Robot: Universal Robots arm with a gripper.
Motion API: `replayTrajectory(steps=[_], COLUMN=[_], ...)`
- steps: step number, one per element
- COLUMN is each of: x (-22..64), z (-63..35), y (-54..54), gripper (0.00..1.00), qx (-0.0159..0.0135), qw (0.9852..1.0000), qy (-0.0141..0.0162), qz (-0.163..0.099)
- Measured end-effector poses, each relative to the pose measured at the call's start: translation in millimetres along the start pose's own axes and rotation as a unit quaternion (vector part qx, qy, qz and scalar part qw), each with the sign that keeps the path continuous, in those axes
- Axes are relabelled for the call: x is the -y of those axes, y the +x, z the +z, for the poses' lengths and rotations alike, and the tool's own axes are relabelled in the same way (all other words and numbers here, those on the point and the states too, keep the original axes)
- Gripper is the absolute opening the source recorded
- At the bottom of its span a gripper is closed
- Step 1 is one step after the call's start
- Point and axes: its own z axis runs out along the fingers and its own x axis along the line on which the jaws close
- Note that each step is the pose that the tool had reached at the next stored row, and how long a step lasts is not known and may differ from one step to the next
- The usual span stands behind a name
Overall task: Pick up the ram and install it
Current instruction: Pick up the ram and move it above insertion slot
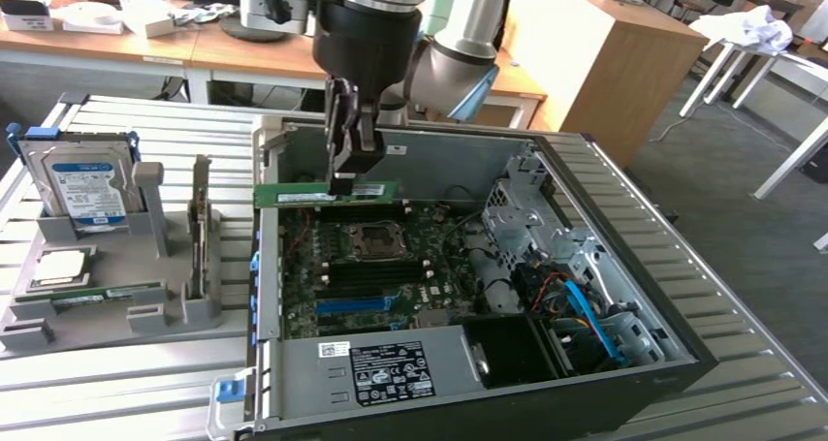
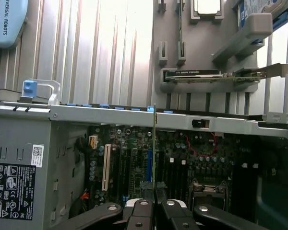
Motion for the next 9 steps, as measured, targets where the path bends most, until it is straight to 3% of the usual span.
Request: replayTrajectory(steps=[9], x=[5.8], z=[-0.2], y=[0.3], gripper=[0.13], qx=[0.0], qw=[1.0], qy=[0.0], qz=[0.0])
